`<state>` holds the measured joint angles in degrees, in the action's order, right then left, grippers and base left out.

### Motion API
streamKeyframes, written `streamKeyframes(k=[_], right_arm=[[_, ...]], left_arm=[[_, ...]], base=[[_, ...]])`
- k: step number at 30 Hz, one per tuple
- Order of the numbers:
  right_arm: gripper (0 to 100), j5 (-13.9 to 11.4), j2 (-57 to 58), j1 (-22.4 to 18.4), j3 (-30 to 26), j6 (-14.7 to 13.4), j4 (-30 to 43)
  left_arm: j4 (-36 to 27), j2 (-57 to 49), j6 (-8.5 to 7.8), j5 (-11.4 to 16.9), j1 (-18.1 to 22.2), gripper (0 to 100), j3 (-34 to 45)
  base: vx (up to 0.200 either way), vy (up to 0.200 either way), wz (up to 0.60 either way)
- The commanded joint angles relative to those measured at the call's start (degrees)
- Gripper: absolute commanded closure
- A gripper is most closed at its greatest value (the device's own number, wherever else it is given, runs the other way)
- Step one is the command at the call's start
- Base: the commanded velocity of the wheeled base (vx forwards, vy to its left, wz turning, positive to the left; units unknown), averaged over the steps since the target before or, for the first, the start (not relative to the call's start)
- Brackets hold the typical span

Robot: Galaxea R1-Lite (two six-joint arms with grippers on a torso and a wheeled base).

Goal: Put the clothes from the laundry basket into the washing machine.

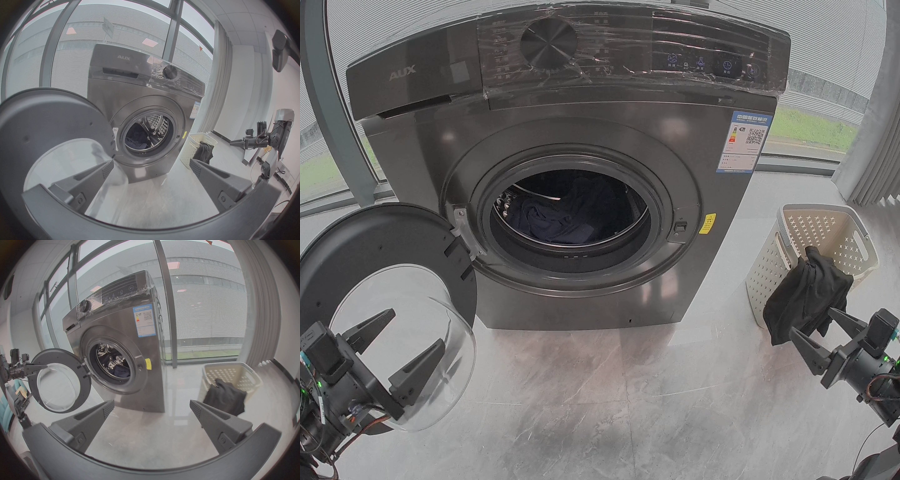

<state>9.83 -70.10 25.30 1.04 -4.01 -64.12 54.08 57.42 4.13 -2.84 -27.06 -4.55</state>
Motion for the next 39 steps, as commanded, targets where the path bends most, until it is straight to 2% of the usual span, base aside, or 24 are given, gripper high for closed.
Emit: streamKeyframes(k=[1, 5, 8, 10, 11, 12, 15, 16, 17, 18, 19, 20, 22, 23, 25, 26, 27, 28, 29, 30, 31, 32, 36, 39], right_arm=[[0, 2.04, 22.63, -9.3, -1.04, 1.81, 15.87], [0, 2.13, 37.14, -15.63, -1.04, 2.52, 29.32], [0, 1.51, 48.12, -19.67, -1.04, 4.54, 38.63], [0, 1.16, 51.64, -20.73, -1.04, 5.42, 41.89], [0, 0.37, 58.14, -22.75, -0.68, 6.38, 48.65], [0, 0.19, 59.02, -23.1, -0.68, 6.38, 49.53], [0, -3.23, 67.55, -25.65, -0.77, 6.47, 60.26], [0, -5.69, 69.74, -25.73, -0.33, 5.94, 62.72], [0, -6.13, 69.92, -25.65, -0.16, 5.77, 63.16], [0, -9.91, 70.1, -25.47, 0.9, 4.36, 65.35], [0, -8.77, 70.1, -25.47, 0.9, 3.83, 65.27], [0, -6.31, 70.01, -25.56, 0.63, 3.92, 65.27], [0, -3.06, 70.01, -25.65, 0.63, 4.71, 65.0], [0, -1.39, 69.92, -25.65, 0.55, 4.89, 64.74], [0, -1.48, 70.01, -25.56, 0.63, 4.54, 64.83], [0, -1.74, 70.1, -25.56, 0.63, 4.1, 64.83], [0, -3.85, 70.01, -25.56, 0.81, 2.25, 65.53], [0, -4.55, 70.01, -25.47, 0.63, 1.81, 65.7], [0, -8.77, 70.1, -25.38, 0.02, 2.25, 65.44], [0, -10.79, 70.1, -25.38, -0.51, 4.1, 65.0], [0, -10.79, 70.1, -25.38, -0.51, 4.1, 65.0], [0, -12.29, 70.01, -25.47, -0.86, 5.77, 64.47], [0, -12.2, 70.01, -25.56, -0.95, 5.42, 64.39], [0, -12.2, 70.1, -25.38, -0.95, 5.15, 64.39]], left_arm=[[-13.12, -18.66, -1.94, -0.15, 4.21, 0, -0.37], [-27.71, -33.34, -1.76, -0.41, 6.85, 0, -0.11], [-36.59, -41.77, -1.94, 0.12, 10.45, 0, -0.11], [-39.05, -43.97, -2.11, 0.38, 12.21, 0, 0.15], [-42.12, -47.13, -2.29, 0.82, 14.67, 0, 1.3], [-42.39, -47.66, -2.29, 0.91, 14.93, 0, 1.38], [-43.09, -52.06, -2.46, 2.49, 18.27, 0, 4.37], [-44.06, -52.14, -2.64, 2.4, 18.54, 0, 4.55], [-44.15, -52.14, -2.64, 2.4, 18.54, 0, 4.55], [-46.34, -52.14, -2.64, 2.31, 18.71, 0, 4.55], [-47.31, -52.14, -2.81, 2.14, 18.71, 0, 4.55], [-47.93, -52.14, -3.25, 1.7, 18.8, 0, 4.55], [-48.45, -52.14, -5.28, 0.29, 19.15, 0, 4.55], [-49.24, -52.14, -6.86, -1.03, 20.3, 0, 4.55], [-49.86, -52.67, -7.12, -1.29, 24.16, 0, 4.55], [-50.03, -53.37, -7.12, -0.85, 25.92, 0, 4.55], [-50.56, -56.19, -6.51, 0.91, 28.56, 0, 4.55], [-50.56, -56.36, -6.42, 1.08, 28.47, 0, 4.55], [-50.65, -56.19, -6.95, 2.23, 27.77, 0, 4.55], [-50.83, -56.19, -6.86, 2.4, 27.59, 0, 4.55], [-50.83, -56.19, -6.86, 2.4, 27.59, 0, 4.55], [-50.83, -57.33, -5.98, 2.75, 27.33, 0, 4.55], [-51.53, -57.42, -4.22, 2.49, 27.33, 0, 4.55], [-55.13, -57.42, -4.84, 3.02, 27.15, 0, 4.46]], base=[[0.0, 0.0, 0.0], [0.0, 0.0, 0.0], [0.0, 0.0, 0.0], [0.0, 0.0, 0.0], [0.0, 0.0, 0.0], [0.0, 0.0, 0.0], [0.0, 0.0, 0.0], [0.0, 0.0, 0.0], [0.0, 0.0, 0.0], [0.0, 0.0, 0.0], [0.0, 0.0, 0.0], [0.0, 0.0, 0.0], [0.0, 0.0, 0.0], [0.0, 0.0, 0.0], [0.0, 0.0, 0.0], [0.0, 0.0, 0.0], [0.0, 0.0, 0.0], [0.0, 0.0, 0.0], [0.0, 0.0, 0.0], [0.0, 0.0, 0.0], [0.0, 0.0, 0.0], [0.0, 0.0, 0.0], [0.0, 0.0, 0.0], [0.0, 0.0, 0.0]])
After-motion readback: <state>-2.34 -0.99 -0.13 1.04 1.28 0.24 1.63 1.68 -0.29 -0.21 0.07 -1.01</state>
